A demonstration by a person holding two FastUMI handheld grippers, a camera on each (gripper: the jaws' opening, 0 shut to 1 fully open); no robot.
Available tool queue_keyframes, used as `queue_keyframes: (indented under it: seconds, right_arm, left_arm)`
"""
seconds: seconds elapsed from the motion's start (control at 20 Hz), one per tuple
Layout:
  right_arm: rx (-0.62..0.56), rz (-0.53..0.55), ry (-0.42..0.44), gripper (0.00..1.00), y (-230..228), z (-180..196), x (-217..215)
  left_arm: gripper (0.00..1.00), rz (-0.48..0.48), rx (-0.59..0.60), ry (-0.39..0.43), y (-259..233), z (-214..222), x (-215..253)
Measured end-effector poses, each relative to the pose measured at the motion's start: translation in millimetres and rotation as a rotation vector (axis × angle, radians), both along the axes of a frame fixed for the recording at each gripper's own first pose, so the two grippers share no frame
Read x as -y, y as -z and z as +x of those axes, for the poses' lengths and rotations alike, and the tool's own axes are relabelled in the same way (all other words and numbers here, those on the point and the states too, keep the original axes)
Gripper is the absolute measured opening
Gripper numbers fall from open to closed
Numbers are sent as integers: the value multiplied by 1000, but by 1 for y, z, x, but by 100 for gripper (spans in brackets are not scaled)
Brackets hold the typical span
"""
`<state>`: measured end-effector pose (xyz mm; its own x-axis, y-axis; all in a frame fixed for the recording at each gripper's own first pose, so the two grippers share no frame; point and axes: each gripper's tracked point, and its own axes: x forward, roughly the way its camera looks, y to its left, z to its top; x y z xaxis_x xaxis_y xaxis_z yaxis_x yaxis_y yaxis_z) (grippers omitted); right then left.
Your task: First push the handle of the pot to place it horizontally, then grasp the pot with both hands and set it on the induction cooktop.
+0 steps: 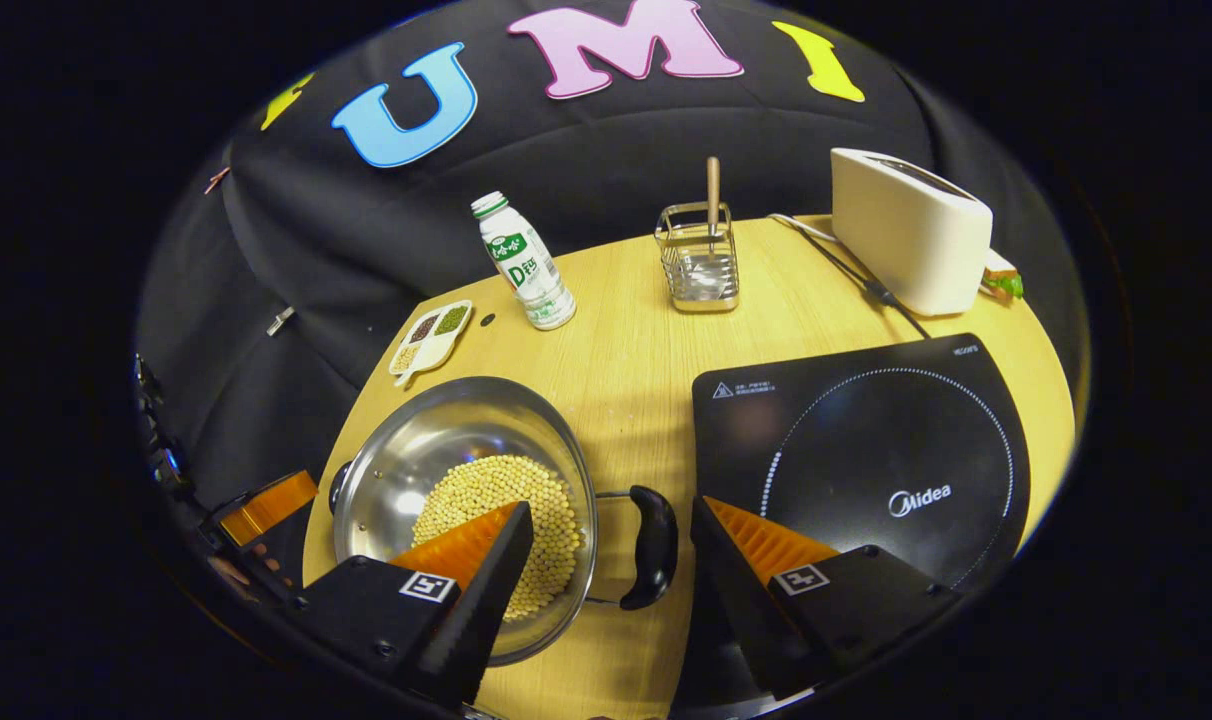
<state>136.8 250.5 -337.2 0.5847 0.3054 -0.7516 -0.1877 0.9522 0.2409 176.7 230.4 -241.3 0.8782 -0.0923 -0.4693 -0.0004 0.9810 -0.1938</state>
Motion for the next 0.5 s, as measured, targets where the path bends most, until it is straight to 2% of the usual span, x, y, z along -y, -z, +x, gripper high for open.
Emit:
queue_keyframes:
  seconds: [0.1,0.35,0.5]
  right_arm:
    - [-13,-6,-14,99,9,-3,-6]
    - [50,-72,-45,99,20,-3,-12]
    - [11,-82,-94,99,38,-10,-27]
  left_arm:
    - [96,-16,-6,20,8,9,1]
    - [96,-87,-59,57,35,18,2]
    - [95,-123,-83,63,43,16,-1]
